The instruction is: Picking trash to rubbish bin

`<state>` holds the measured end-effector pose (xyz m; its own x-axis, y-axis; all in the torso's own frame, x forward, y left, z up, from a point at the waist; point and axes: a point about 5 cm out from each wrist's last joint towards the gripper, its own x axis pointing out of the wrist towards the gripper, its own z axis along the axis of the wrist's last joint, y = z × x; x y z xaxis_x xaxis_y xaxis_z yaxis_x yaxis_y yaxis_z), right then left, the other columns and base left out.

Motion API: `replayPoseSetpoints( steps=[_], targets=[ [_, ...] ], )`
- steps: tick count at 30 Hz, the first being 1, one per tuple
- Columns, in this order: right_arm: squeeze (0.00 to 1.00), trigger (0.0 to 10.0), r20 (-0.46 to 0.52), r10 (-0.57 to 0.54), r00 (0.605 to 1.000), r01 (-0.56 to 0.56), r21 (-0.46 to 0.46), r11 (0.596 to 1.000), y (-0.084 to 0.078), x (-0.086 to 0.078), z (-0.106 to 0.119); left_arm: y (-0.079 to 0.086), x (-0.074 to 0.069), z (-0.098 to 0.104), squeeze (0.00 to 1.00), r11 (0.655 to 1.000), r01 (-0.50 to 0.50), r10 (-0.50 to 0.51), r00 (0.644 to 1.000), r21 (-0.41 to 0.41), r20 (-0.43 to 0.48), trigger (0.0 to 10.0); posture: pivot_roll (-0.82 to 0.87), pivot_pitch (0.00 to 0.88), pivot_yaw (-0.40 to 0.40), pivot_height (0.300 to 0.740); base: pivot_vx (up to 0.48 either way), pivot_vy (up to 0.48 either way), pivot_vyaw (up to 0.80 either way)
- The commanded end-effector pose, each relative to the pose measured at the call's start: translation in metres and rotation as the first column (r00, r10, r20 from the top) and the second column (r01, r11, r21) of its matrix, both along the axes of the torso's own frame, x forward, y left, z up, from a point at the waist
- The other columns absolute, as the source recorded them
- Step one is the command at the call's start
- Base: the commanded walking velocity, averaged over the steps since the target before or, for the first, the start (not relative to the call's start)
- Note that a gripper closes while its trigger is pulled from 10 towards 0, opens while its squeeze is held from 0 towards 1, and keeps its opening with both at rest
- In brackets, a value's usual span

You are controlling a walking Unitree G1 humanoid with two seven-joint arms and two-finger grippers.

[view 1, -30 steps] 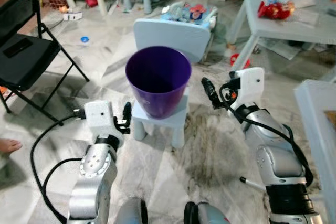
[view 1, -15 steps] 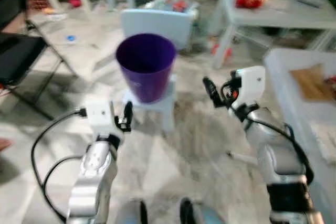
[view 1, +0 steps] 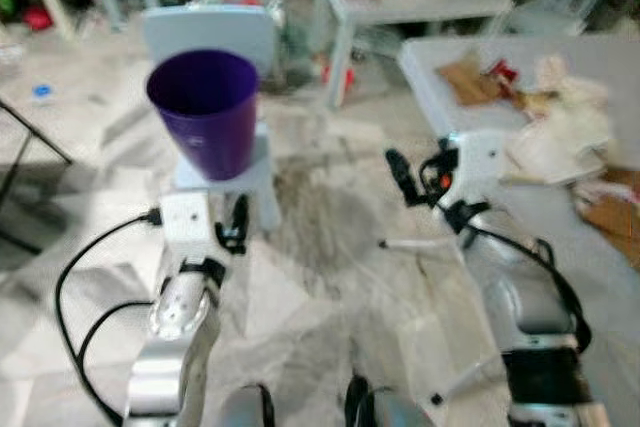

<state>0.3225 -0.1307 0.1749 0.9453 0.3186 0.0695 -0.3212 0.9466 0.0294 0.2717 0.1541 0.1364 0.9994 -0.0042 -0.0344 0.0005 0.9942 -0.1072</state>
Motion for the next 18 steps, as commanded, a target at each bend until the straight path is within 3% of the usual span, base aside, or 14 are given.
replayPoseSetpoints(
  steps=[1,11,15,18],
  targets=[
    [0.0,10.0,0.004,-0.007,1.0,0.007,-0.002,1.0,-0.002,0.0,0.002,-0.002,-0.003,-0.003,0.0,1.0,0.002,-0.003,1.0,-0.01,-0.013,10.0,0.09,0.202,-0.056,0.74,0.0,0.0,0.0],
    [0.0,10.0,0.027,-0.03,0.999,0.029,0.01,1.0,-0.005,0.001,0.006,-0.002,0.0,0.007,0.0,1.0,-0.001,0.002,0.999,-0.021,0.035,10.0,0.09,0.204,-0.057,0.74,0.0,0.0,0.0],
    [0.0,10.0,0.104,-0.138,0.985,0.136,0.029,0.99,-0.019,0.003,0.019,0.0,0.004,0.018,0.0,0.999,-0.029,0.027,0.994,0.018,0.104,10.0,0.08,0.205,-0.055,0.74,0.0,0.0,0.0],
    [0.0,10.0,0.105,-0.168,0.98,0.164,0.039,0.986,-0.025,0.004,0.02,0.002,0.005,0.022,0.0,0.998,-0.042,0.036,0.991,0.042,0.129,10.0,0.08,0.203,-0.052,0.74,0.0,0.0,0.0]
  ],
)
